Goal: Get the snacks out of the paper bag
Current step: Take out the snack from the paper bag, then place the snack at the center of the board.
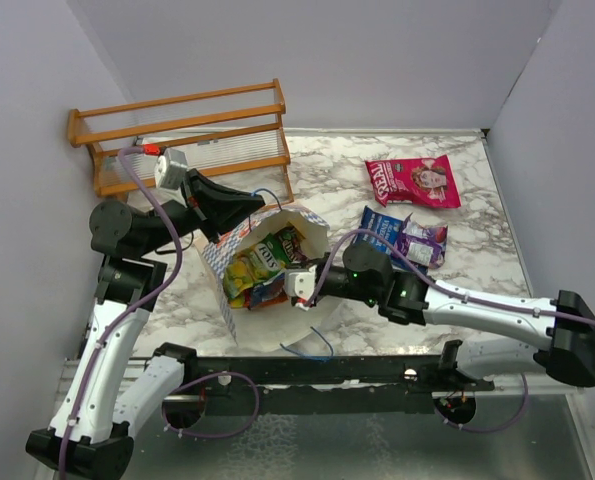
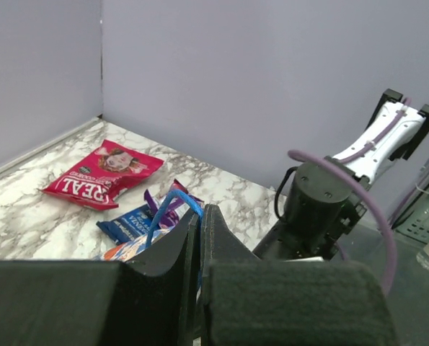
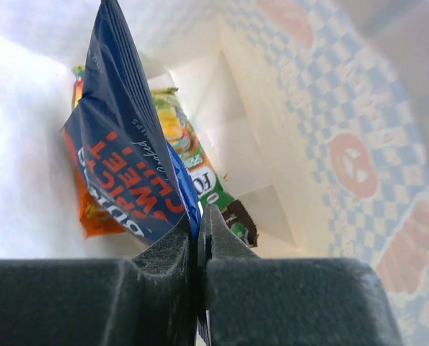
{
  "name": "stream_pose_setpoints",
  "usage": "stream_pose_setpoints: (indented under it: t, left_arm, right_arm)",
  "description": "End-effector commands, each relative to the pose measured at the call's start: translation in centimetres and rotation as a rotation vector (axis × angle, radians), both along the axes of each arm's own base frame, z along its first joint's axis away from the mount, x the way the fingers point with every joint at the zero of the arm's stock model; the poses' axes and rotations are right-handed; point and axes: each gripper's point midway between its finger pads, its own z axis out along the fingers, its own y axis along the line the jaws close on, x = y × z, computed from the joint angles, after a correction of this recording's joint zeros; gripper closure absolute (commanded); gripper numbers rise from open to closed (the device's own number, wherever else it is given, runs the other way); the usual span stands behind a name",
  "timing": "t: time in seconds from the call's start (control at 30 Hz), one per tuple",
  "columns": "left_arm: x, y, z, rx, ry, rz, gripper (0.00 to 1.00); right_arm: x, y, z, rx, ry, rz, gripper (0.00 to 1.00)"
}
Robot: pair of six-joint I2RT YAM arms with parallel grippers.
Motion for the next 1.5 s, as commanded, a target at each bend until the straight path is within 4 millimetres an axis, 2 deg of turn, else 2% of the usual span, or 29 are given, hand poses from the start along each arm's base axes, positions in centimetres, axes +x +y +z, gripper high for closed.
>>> stream_pose_setpoints:
  t: [0.0, 0.1, 0.33, 0.5, 0.6, 0.7, 0.8, 0.93, 1.0, 1.1, 1.2, 1.3, 1.37, 1.47]
  left_arm:
    - [0.8, 0.9, 1.4, -0.027, -0.038, 0.109, 1.0]
    - [1.6, 1.6, 1.6, -0.021, -0.03, 0.184, 1.0]
    - [3.2, 3.4, 1.9, -0.047, -0.014, 0.342, 1.0]
    - [3.6, 3.7, 1.6, -0.048, -0.014, 0.368, 1.0]
    - [3.7, 3.6, 1.5, -0.05, -0.012, 0.365, 1.0]
    - [3.7, 3.6, 1.7, -0.049, -0.019, 0.365, 1.0]
    - [3.8, 3.6, 1.8, -0.043, -0.021, 0.367, 1.0]
    - [3.9, 3.6, 1.8, -0.038, -0.02, 0.365, 1.0]
    - [3.9, 3.6, 1.9, -0.041, -0.021, 0.366, 1.0]
    - [4.0, 3.6, 2.0, -0.042, -0.02, 0.367, 1.0]
    - [4.0, 3.6, 2.2, -0.043, -0.021, 0.366, 1.0]
    - [3.9, 3.6, 2.4, -0.043, -0.024, 0.368, 1.0]
    - [3.8, 3.8, 2.5, -0.043, -0.024, 0.378, 1.0]
    - [3.5, 3.8, 2.8, -0.044, -0.031, 0.374, 1.0]
  right_arm:
    - [-1.1, 0.2, 3.4, 0.077, 0.04, 0.031, 0.99]
    - [-1.2, -0.4, 4.9, 0.099, 0.045, 0.015, 0.99]
    - [-2.2, -3.2, 10.9, 0.214, 0.024, -0.007, 0.99]
    - [-4.0, -6.8, 17.7, 0.44, -0.009, 0.002, 0.99]
    - [-4.8, -9.4, 21.6, 0.593, 0.028, -0.025, 0.99]
    - [-3.6, -12.2, 25.2, 0.739, 0.112, -0.163, 0.99]
    - [-2.2, -14.3, 27.0, 0.794, 0.155, -0.292, 0.99]
    - [0.1, -18.2, 29.4, 0.934, 0.166, -0.514, 0.99]
    - [1.4, -20.0, 30.0, 0.964, 0.127, -0.632, 0.99]
    - [3.8, -23.1, 29.9, 0.984, 0.033, -0.905, 0.99]
    - [5.7, -24.2, 28.6, 0.883, -0.131, -1.126, 0.99]
    - [7.0, -24.5, 27.4, 0.86, -0.218, -1.23, 0.99]
    - [9.3, -24.2, 25.8, 0.825, -0.187, -1.267, 0.99]
    - [14.1, -24.9, 21.3, 0.739, -0.045, -1.328, 0.99]
